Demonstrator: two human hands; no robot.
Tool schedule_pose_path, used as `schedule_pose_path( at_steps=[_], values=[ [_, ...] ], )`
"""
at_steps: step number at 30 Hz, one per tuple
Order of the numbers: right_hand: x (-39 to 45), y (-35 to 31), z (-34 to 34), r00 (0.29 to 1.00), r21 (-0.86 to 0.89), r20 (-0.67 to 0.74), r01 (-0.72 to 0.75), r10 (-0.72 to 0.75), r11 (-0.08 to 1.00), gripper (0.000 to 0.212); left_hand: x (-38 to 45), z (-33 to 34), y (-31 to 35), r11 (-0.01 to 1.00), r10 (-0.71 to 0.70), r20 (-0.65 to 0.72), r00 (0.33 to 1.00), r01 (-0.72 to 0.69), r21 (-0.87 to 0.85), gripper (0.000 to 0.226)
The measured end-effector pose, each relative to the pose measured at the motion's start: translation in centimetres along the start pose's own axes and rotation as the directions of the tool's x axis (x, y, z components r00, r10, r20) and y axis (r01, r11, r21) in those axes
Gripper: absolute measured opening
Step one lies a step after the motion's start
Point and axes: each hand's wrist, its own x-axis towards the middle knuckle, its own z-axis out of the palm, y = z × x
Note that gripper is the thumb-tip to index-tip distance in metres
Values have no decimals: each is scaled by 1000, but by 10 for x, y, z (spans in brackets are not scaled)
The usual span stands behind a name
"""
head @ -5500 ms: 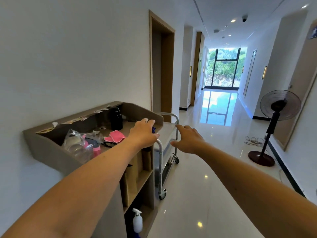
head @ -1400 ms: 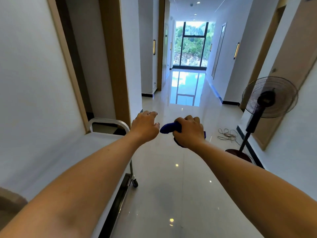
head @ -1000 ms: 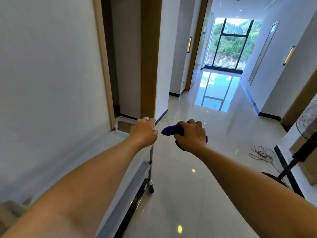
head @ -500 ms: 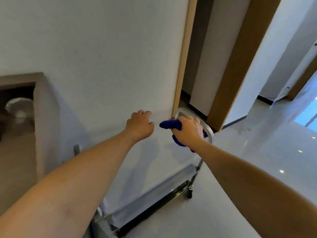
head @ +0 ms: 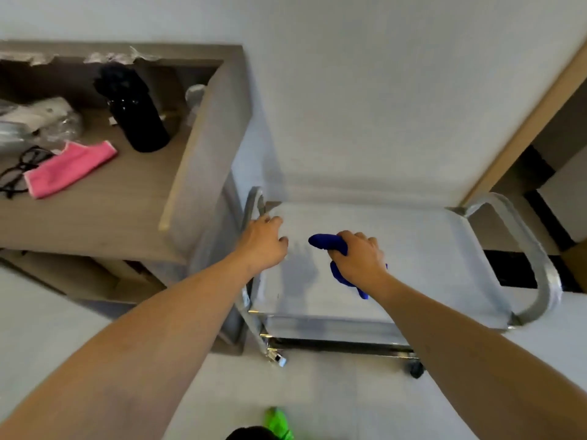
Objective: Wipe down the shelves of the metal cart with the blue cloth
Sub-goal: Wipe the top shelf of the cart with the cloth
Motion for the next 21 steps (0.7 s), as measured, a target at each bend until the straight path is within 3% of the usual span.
schedule_pose_path(
  at_steps=[8, 13, 17, 21],
  values=[
    [20, -4, 81, 988, -127, 152, 40, -20, 991, 30, 4, 82, -45, 994, -108, 94, 990, 106, 23, 50],
    [27, 5, 118, 984, -210, 155, 115, -83, 971, 39, 17, 115, -63, 992, -130, 93, 987, 130, 7, 50],
    [30, 15, 147, 947, -359, 280, 253, -155, 898, 59, 30, 130, -73, 990, -128, 118, 985, 133, -36, 58],
    [29, 25, 179, 894, -340, 415, 323, -167, 883, 62, 36, 145, -82, 990, -137, 114, 984, 140, -18, 55]
  ],
)
